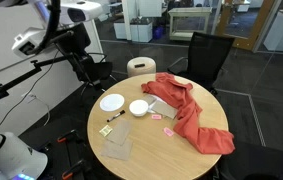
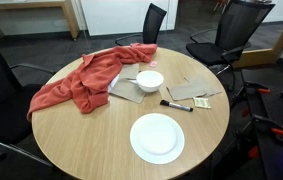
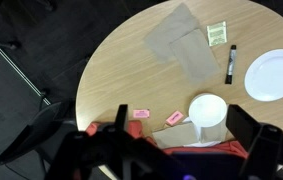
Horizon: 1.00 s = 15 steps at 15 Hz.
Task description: Move the white bowl to the right
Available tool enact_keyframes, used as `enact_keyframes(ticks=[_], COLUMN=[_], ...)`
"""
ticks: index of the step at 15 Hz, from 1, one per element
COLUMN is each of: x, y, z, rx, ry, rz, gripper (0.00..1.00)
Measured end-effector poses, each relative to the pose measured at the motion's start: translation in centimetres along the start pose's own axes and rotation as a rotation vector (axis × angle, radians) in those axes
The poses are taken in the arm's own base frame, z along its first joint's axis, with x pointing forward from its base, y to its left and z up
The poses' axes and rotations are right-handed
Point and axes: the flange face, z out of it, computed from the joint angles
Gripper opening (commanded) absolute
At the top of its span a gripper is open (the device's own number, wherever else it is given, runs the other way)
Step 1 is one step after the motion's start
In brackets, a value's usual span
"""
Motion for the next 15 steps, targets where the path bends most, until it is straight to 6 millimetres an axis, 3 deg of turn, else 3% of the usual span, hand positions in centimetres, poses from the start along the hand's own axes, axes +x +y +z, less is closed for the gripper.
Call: enact_keyframes(ticks=[9,15], x=[0.2,3.4], y=[-0.1,-1.0], z=[0.2,3.4], rx=[0.000,0.009], ry=[-0.001,-0.007], rz=[-0.002,-0.027], gripper=[1.00,1.00])
